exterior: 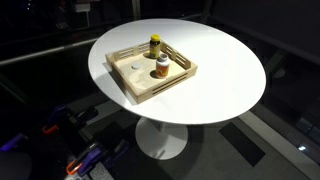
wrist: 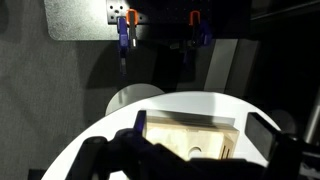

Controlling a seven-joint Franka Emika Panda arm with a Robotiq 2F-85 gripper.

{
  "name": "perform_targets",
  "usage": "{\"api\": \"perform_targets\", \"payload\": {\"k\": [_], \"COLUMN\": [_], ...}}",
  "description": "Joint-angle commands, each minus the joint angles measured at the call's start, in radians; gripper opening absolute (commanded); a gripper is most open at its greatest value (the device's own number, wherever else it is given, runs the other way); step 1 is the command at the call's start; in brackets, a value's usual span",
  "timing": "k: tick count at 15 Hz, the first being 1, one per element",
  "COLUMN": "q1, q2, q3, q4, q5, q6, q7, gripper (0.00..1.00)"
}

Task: Put the white cap on the white bottle

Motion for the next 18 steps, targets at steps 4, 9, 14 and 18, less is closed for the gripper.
{"api": "perform_targets", "payload": {"k": [4, 9, 14, 18], "q1": [-0.006, 0.012, 0.048, 0.070], "q2": [0.065, 0.145, 0.251, 0.354], "q3": [0.057, 0.114, 0.159, 0.194], "q4": [0.036, 0.042, 0.056, 0.083], "q5": [0.014, 0.027, 0.070, 0.090], "q6": [0.072, 0.189, 0.279, 0.358], "q7": [0.021, 0.045, 0.051, 0.054], "gripper": [1.00, 1.00, 1.00, 1.00]}}
